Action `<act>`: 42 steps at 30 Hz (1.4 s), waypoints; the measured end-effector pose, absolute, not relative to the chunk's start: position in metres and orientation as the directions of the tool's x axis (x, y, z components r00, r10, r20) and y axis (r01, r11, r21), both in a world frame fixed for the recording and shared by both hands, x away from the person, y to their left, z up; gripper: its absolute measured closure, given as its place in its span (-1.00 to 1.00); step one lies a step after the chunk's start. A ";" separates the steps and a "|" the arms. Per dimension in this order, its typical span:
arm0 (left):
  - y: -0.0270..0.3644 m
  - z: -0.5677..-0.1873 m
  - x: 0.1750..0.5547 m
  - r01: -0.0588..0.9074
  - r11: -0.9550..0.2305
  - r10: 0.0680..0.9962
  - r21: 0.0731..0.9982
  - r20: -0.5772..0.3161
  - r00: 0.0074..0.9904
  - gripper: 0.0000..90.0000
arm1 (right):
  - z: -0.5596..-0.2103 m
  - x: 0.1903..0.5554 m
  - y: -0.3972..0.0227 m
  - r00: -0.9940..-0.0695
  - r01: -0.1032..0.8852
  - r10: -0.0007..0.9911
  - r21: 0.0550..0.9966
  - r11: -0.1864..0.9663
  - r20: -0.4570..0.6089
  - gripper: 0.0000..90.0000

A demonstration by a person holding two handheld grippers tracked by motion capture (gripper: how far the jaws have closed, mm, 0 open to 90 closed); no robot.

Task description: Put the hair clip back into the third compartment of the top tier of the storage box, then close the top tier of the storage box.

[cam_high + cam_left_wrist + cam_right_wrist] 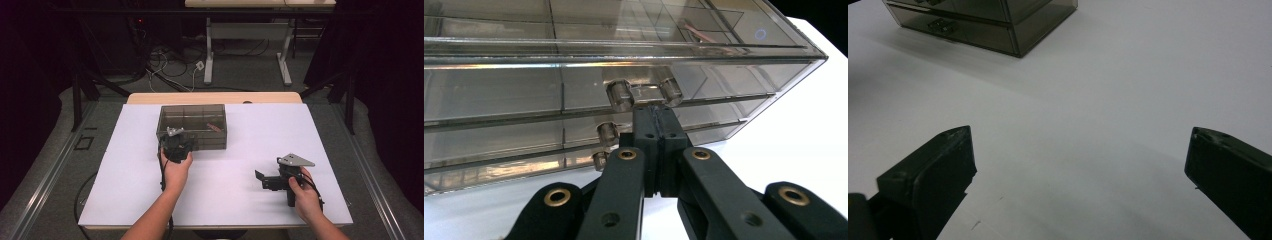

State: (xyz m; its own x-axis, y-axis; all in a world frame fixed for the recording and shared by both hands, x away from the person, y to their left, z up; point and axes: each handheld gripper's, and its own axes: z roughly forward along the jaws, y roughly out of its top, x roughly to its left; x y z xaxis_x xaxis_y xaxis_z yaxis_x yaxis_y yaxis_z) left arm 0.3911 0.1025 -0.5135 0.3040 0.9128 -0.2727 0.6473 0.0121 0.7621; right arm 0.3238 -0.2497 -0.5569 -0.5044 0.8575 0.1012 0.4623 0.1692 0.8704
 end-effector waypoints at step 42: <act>0.117 -0.484 0.370 0.590 -0.001 0.889 0.807 -0.270 0.371 0.18 | -0.553 0.321 -0.253 -0.497 0.440 0.864 0.882 0.166 0.085 -1.00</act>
